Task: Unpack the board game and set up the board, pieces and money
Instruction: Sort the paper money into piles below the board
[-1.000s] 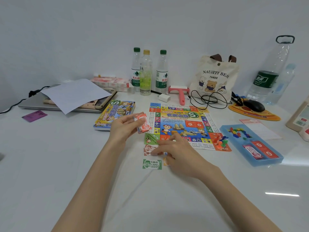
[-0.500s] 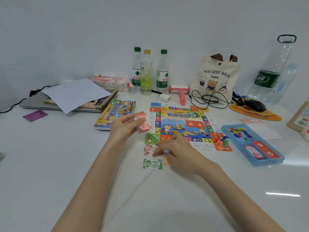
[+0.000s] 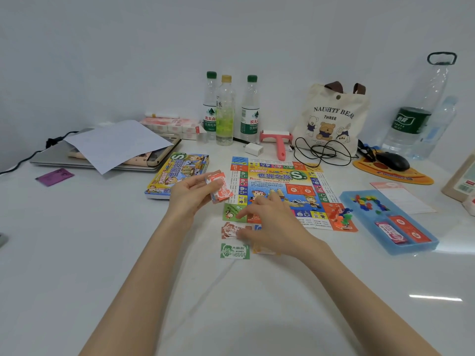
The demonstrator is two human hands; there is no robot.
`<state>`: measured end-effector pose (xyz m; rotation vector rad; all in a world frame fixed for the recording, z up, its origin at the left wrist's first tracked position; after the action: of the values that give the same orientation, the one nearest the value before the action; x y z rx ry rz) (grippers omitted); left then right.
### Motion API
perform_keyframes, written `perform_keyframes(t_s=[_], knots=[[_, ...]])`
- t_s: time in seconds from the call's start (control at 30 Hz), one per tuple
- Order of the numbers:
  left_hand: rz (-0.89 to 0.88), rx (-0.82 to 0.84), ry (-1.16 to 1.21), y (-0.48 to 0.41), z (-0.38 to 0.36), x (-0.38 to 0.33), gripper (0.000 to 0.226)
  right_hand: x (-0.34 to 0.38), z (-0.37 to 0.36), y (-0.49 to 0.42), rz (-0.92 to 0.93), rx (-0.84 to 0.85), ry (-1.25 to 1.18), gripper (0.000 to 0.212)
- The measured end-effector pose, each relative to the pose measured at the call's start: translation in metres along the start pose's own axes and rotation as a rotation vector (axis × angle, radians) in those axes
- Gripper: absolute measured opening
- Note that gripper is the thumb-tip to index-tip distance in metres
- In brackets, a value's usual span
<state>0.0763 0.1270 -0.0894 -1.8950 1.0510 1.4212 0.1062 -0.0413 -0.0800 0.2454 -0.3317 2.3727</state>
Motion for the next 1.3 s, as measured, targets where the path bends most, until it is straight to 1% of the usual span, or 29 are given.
perform_keyframes(t_s=[0.1,0.2,0.33,0.53,0.7,0.87,1.07,1.23,1.27,1.3], knots=[[0.004,-0.009,0.002,-0.001,0.001,0.000,0.022,0.005,-0.002,-0.006,0.005,0.043,0.024,0.046],[0.004,-0.017,0.003,-0.002,0.003,0.000,0.025,0.007,-0.004,-0.010,0.008,0.082,0.044,0.048],[0.007,-0.010,0.004,-0.003,0.002,0.000,0.023,0.008,-0.007,-0.013,-0.002,0.116,0.038,0.046],[0.011,-0.025,-0.001,-0.004,0.003,0.001,0.023,0.009,-0.009,-0.014,-0.013,0.136,-0.041,0.033],[0.008,-0.018,0.002,-0.002,0.002,0.000,0.021,0.005,-0.004,-0.010,-0.033,0.159,-0.091,0.036],[0.014,-0.017,0.002,-0.002,0.002,0.001,0.024,0.000,-0.001,-0.007,-0.070,0.192,-0.034,0.039],[0.005,-0.007,-0.005,0.000,0.000,0.000,0.019,0.004,-0.002,-0.010,-0.054,0.106,-0.021,0.033],[0.015,-0.008,-0.014,-0.001,-0.001,0.002,0.021,0.000,-0.003,-0.011,-0.049,0.066,0.006,0.038],[0.015,-0.003,-0.016,-0.001,-0.002,0.002,0.021,-0.003,-0.001,-0.011,-0.060,0.024,-0.052,0.035],[0.016,0.002,-0.015,-0.001,-0.002,0.003,0.022,-0.007,0.004,-0.012,-0.087,-0.042,-0.167,0.029]])
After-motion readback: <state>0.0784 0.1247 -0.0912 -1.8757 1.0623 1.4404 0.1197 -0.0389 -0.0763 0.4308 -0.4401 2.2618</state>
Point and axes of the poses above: each hand's wrist, its own y-axis away from the middle knuckle, its own z-axis out of the back of the hand, x = y × z, the point moved 6 cm from there along -y, towards the middle knuckle, and after that the axes turned 3 degrees about -x, right-handed, at the moved point
